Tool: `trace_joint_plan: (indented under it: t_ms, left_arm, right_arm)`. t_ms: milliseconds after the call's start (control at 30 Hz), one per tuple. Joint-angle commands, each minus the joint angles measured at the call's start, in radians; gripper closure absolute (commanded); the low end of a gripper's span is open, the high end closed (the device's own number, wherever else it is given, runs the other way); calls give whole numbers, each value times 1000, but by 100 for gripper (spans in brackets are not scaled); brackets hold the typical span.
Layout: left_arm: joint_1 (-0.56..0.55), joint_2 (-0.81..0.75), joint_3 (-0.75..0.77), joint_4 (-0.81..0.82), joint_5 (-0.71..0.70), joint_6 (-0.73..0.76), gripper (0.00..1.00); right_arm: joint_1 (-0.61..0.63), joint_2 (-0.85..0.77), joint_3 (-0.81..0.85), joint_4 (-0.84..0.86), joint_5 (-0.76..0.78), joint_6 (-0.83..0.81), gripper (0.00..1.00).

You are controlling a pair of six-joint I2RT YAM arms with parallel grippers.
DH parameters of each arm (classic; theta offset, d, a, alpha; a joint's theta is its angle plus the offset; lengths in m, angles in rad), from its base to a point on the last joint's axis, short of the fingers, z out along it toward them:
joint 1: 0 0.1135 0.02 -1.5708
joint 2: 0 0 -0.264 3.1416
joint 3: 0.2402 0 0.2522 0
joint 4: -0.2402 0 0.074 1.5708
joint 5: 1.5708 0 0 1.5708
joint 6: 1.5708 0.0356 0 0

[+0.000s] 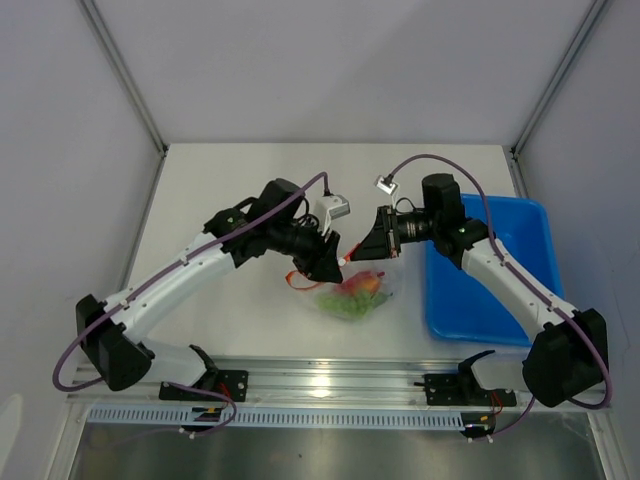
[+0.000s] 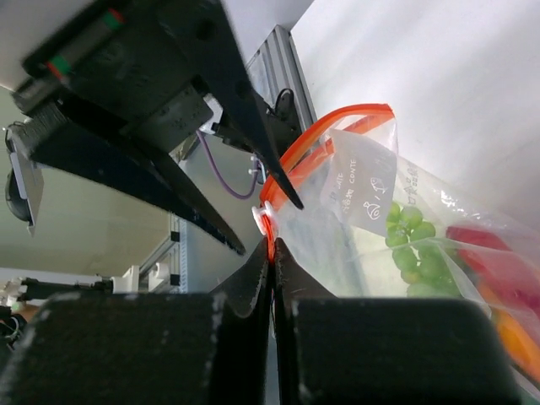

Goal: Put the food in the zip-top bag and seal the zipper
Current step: Zip the zipper food storage bag at the center of the board.

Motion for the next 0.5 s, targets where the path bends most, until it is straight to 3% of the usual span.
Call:
trace_joint_plan:
  t_ms: [0, 67, 133, 467]
  left_arm:
    - [12, -88, -29, 105, -87, -36, 53]
    - [20, -110, -43, 154, -97, -50, 68]
    - [32, -131, -55, 177, -86, -61, 70]
    - [32, -115, -70, 255, -9, -62, 58]
  right_arm:
    - [7, -45, -7, 110, 29, 76, 100]
    - [5, -50, -3, 90, 34, 73, 100]
    - [2, -56, -8, 96, 33, 91, 100]
    - [5, -91, -62, 203, 9, 172, 100]
